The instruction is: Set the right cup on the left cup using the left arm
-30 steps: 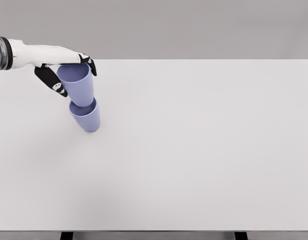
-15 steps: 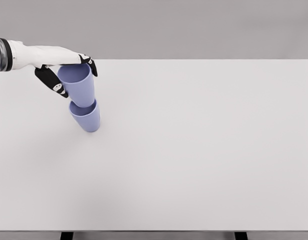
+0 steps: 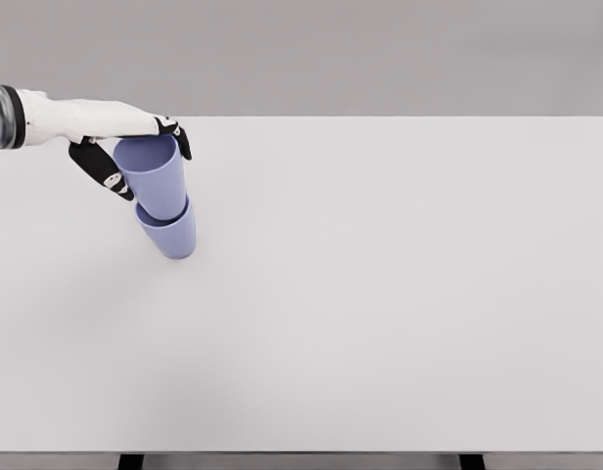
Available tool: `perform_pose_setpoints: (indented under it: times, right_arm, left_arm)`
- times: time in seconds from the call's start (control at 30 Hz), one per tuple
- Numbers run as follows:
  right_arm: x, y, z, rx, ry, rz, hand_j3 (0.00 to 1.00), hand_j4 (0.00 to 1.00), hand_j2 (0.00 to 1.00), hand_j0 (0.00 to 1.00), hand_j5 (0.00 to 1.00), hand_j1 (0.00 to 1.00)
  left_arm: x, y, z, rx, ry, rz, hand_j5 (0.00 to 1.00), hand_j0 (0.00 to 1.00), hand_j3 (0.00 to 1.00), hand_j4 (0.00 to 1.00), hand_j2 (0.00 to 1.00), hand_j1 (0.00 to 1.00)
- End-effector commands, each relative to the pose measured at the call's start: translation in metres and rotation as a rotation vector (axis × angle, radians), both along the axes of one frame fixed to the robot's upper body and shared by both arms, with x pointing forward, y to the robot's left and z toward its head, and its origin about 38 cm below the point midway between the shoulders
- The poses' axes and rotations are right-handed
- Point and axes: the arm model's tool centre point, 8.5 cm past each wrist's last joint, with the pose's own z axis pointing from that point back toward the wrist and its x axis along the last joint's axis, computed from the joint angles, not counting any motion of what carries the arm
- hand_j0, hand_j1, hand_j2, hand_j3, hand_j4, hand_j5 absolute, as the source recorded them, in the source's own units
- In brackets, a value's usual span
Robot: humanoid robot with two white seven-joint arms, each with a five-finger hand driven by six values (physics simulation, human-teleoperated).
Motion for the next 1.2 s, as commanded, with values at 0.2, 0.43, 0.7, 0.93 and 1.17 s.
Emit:
perform_pose_setpoints:
  times: [0.2,0.43,0.7,0.93,1.17]
  right_arm:
    - [-0.0001,0.0001,0.0000,0.001,0.000,0.001,1.00,1.00,1.00,1.00,1.00,1.00]
    - [-0.0001,0.0001,0.0000,0.001,0.000,0.001,1.00,1.00,1.00,1.00,1.00,1.00]
    - [-0.0001,0.0001,0.0000,0.001,0.000,0.001,1.00,1.00,1.00,1.00,1.00,1.00]
    - [-0.0001,0.0001,0.0000,0.001,0.000,0.001,1.00,1.00,1.00,1.00,1.00,1.00]
    - [-0.0001,0.0001,0.0000,0.001,0.000,0.001,1.00,1.00,1.00,1.00,1.00,1.00]
  left_arm:
    - [0.0020,0.0022,0.0015,0.000,-0.005,0.010,0.56,0.56,0.56,0.56,0.56,0.56]
    - [0.0036,0.0024,0.0036,-0.013,-0.025,0.018,0.71,0.71,0.71,0.71,0.71,0.71]
    - [0.0031,0.0030,0.0023,-0.010,-0.023,0.020,0.86,0.86,0.86,0.86,0.86,0.86]
    - [0.0030,0.0047,0.0021,0.001,-0.030,0.020,0.95,0.95,0.95,0.95,0.95,0.95]
    - [0.0027,0.0047,0.0028,-0.001,-0.032,0.019,0.96,0.96,0.96,0.96,0.96,0.96]
